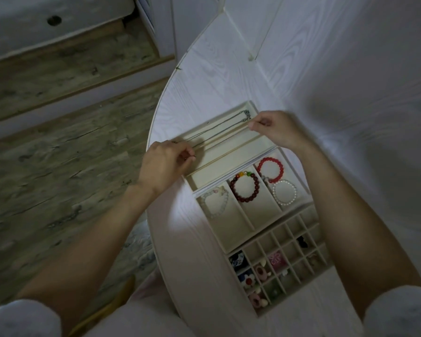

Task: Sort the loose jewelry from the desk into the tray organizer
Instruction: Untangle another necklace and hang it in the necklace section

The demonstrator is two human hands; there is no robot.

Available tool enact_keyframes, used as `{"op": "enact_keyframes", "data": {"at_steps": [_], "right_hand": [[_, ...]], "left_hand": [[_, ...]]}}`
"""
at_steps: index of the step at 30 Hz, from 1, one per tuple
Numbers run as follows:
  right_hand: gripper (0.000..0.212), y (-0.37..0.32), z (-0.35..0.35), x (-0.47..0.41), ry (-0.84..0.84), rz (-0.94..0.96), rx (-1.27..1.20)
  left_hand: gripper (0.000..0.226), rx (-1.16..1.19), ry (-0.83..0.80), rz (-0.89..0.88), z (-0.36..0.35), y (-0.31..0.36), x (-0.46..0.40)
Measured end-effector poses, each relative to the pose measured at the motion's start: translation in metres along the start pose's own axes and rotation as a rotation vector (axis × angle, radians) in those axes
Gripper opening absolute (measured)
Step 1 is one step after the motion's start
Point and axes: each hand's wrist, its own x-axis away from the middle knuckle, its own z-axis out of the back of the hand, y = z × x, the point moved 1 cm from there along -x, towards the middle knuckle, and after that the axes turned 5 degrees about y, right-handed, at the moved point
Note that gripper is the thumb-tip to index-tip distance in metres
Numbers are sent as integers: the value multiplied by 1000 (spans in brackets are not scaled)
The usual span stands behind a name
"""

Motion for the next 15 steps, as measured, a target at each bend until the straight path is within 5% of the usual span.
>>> {"op": "enact_keyframes", "data": {"at_steps": [5, 15], "right_hand": [[20, -5, 4, -5, 181, 162, 241], [19, 7, -6, -2, 305, 197, 422]], "left_hand": [[10, -173, 69, -67, -11, 0, 6], [8, -289, 130, -166, -10, -11, 6]]}}
